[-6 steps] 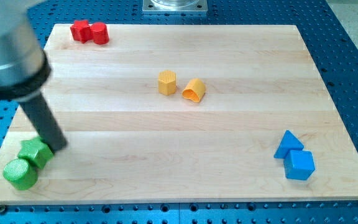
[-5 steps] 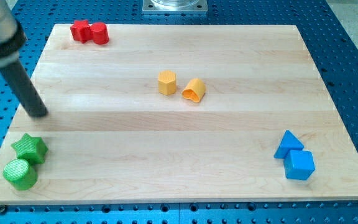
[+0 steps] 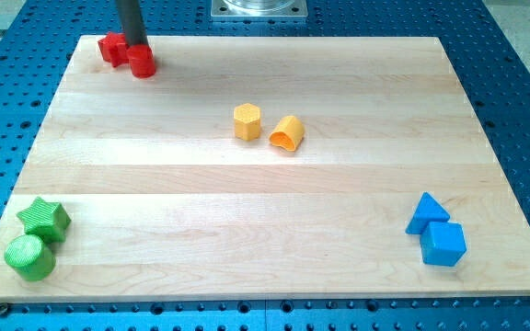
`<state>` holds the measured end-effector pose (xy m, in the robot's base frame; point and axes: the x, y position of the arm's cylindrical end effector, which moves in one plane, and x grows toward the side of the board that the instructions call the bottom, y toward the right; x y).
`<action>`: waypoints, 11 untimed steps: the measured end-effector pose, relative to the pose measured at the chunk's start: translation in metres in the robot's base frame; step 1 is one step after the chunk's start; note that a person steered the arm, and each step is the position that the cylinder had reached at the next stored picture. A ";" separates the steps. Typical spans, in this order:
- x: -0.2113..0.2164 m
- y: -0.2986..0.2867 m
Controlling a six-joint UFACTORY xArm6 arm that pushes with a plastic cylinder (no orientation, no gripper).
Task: Place the red circle into the green star
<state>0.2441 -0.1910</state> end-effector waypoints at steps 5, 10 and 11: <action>0.160 -0.013; 0.196 -0.036; 0.231 -0.033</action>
<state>0.4754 -0.2237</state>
